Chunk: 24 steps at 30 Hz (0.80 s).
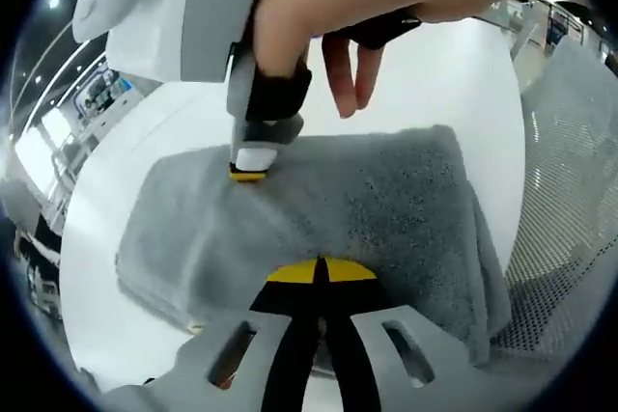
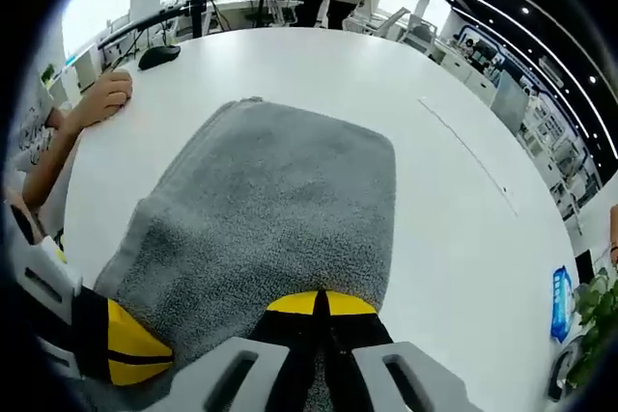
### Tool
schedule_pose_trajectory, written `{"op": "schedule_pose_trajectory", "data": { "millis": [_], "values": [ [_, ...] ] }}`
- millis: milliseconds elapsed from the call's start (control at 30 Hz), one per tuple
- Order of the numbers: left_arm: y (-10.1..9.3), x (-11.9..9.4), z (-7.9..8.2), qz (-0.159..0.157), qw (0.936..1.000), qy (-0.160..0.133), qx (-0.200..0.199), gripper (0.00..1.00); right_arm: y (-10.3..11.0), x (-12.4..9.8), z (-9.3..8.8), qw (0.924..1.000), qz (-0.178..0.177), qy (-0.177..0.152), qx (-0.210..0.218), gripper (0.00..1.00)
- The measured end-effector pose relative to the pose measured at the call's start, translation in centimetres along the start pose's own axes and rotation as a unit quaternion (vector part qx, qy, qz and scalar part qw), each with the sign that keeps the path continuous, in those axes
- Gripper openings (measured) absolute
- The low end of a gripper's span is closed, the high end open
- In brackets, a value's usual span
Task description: Open the folded towel by lifting each exposed corner and separating the folded layers until the towel lies flat within the target outline without major curled edges
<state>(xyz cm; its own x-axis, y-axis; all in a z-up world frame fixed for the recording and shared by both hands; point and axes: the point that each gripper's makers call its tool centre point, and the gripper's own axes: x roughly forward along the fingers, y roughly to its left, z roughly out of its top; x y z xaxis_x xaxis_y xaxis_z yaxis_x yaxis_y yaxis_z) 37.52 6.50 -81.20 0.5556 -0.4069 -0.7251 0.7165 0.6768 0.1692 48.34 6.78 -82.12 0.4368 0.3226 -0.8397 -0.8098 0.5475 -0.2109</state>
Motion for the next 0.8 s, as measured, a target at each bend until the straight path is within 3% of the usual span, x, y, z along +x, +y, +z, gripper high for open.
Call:
{"op": "schedule_pose_trajectory", "data": {
  "millis": [167,267,400,533,800],
  "values": [
    [0.2,0.0,0.0,0.007,1.0000,-0.003,0.002,0.00,0.3,0.3,0.9,0.9994,0.021,-0.026,0.013,0.00],
    [0.3,0.0,-0.1,0.004,1.0000,-0.006,-0.005,0.00,0.2,0.5,1.0,0.9997,0.010,-0.012,-0.020,0.00],
    [0.4,0.1,-0.1,0.000,0.9999,-0.002,-0.012,0.00,0.4,0.6,1.1,0.9997,0.002,-0.005,-0.025,0.00],
    [0.4,0.1,-0.1,0.001,0.9999,0.009,0.013,0.00,0.1,0.7,1.2,0.9997,0.000,0.003,-0.023,0.00],
    [0.9,0.1,-0.2,0.003,0.9991,0.020,0.037,0.00,-0.1,0.8,1.3,0.9973,-0.034,0.027,-0.059,0.00]
  ]
}}
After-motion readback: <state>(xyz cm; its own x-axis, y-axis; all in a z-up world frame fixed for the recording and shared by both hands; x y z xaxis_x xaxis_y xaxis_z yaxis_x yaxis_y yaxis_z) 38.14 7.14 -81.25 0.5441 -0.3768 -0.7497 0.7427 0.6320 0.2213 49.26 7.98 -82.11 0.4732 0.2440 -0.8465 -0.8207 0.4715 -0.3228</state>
